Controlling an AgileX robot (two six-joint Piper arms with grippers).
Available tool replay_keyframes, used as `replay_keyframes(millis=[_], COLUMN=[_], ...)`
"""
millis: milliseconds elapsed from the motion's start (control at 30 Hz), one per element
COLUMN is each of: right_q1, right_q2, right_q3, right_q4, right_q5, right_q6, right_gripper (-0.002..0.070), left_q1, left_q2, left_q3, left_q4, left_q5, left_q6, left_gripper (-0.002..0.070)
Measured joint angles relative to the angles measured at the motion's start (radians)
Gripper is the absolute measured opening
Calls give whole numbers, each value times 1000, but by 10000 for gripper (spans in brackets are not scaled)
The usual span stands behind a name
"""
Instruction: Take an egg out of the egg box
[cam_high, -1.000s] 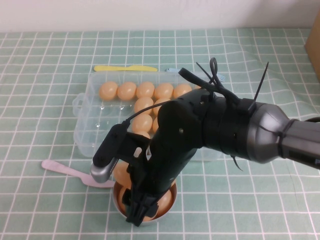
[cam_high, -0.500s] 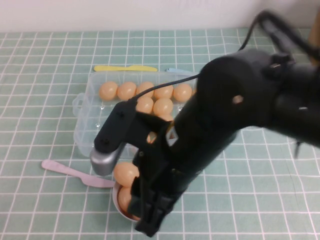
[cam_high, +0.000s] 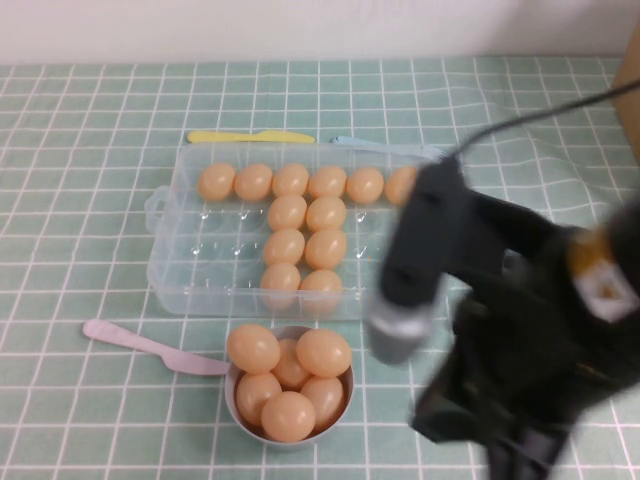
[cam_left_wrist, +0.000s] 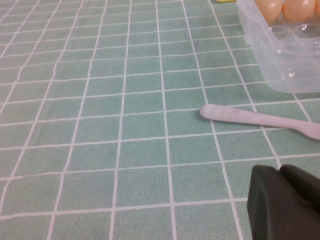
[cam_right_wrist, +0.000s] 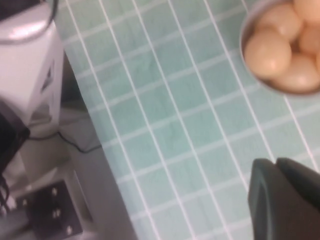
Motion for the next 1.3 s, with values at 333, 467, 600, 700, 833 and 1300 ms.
replay_keyframes(millis=[333,467,600,700,833,1300], right_q1=[0,0,-33,-149,-352,-829], right_q2=[-310,-413,-508,-599,-754,-1250], right_q3=[219,366,568,744,975,1375], right_q4=[-95,-131,-224,-266,-291,-191], right_q5=[13,-72,-299,-519,-801,-1081], right_q6=[44,57,163,171,174,186], right_gripper=[-15,-16,-16,-16,-16,-16], left_q1=[0,0,0,0,0,0], left_q2=[0,0,0,0,0,0], left_q3=[0,0,0,0,0,0], left_q4=[0,0,0,0,0,0], left_q5=[0,0,0,0,0,0], left_q6=[0,0,0,0,0,0], left_gripper=[-3,-3,-3,-3,-3,-3])
